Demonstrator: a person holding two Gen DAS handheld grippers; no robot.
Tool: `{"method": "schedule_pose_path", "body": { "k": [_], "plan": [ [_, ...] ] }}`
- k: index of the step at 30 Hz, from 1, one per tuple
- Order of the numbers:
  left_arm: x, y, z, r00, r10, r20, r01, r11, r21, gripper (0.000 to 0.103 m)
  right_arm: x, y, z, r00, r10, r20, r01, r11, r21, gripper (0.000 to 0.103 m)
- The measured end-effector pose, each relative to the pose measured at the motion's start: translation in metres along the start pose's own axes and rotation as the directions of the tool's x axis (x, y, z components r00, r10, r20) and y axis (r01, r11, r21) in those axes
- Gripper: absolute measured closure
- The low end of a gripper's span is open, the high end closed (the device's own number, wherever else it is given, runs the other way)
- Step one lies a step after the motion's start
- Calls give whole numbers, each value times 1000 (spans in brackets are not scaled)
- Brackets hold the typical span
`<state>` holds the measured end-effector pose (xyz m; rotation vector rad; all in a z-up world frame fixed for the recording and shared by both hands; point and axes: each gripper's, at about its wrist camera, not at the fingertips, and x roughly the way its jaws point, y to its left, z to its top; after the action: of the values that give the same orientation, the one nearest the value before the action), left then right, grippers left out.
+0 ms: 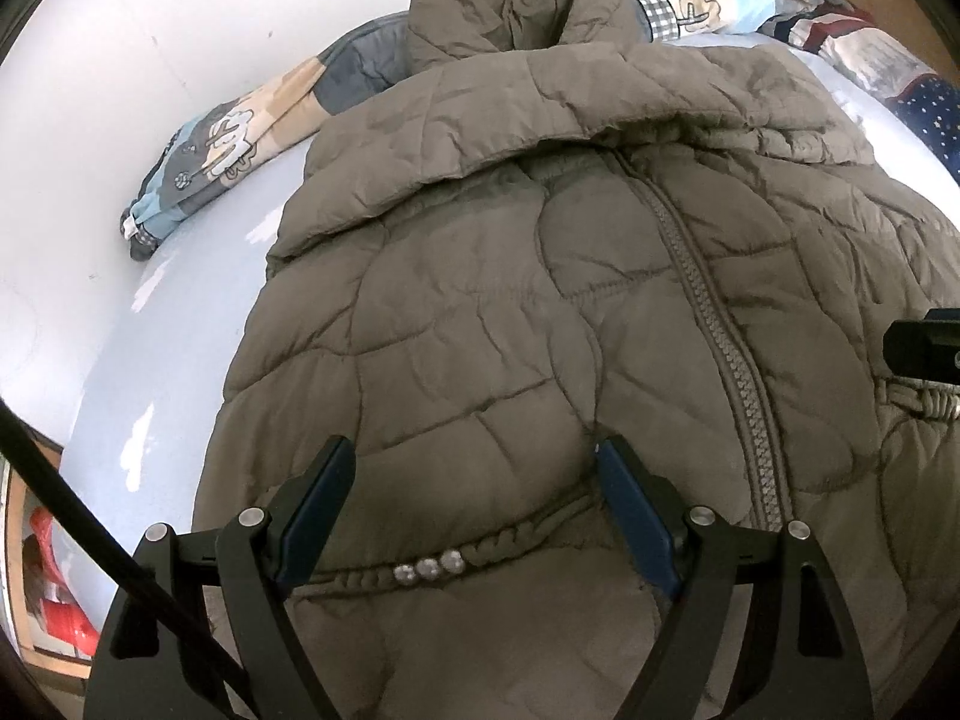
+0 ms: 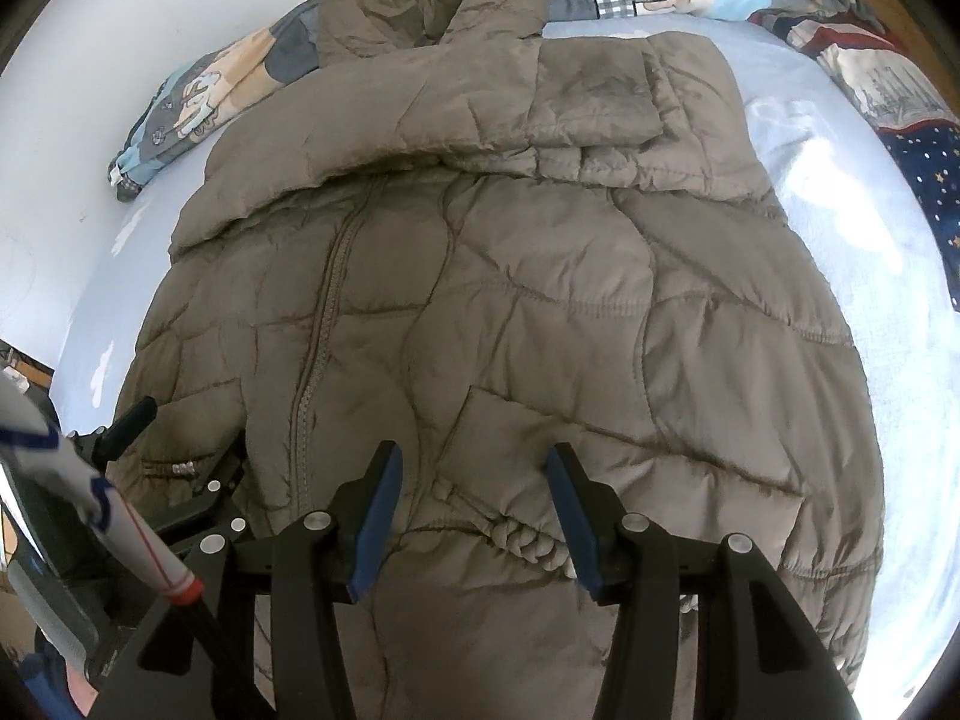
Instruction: Fold large clothes
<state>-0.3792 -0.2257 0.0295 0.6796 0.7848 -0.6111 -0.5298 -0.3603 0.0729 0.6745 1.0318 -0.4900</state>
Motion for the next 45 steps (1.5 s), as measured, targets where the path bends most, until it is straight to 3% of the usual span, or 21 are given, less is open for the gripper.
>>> {"method": "schedule_pose_path", "body": {
  "k": [23, 29, 33, 36, 38, 40, 45],
  "plan": [
    [-7, -2, 21, 998, -57, 31, 58, 997, -41, 21, -4, -10, 11, 999, 32, 14, -32, 999, 33, 48],
    [-36, 46, 79, 988, -113, 107, 127, 982, -136, 21, -11, -15, 20, 998, 44, 45, -46, 998, 51, 48],
    [-45, 85, 119, 981, -102, 162, 138, 965, -224, 21, -24, -25, 27, 995, 42, 95, -48, 997, 66, 45],
    [-25, 100, 117, 983, -75, 170, 118, 957, -263, 21, -31, -33, 31, 991, 25, 129, -35, 997, 74, 43],
    [-3, 101, 112, 992, -68, 110, 94, 961, -259, 21, -35, -38, 35, 989, 20, 149, -32, 996, 79, 43],
    [16, 105, 114, 992, -113, 53, 123, 957, -261, 21, -41, -42, 40, 986, 12, 164, -24, 997, 76, 43],
    [6, 128, 124, 988, -93, 123, 126, 949, -290, 21, -59, -43, 76, 978, 35, 204, -54, 995, 87, 43]
  ]
}}
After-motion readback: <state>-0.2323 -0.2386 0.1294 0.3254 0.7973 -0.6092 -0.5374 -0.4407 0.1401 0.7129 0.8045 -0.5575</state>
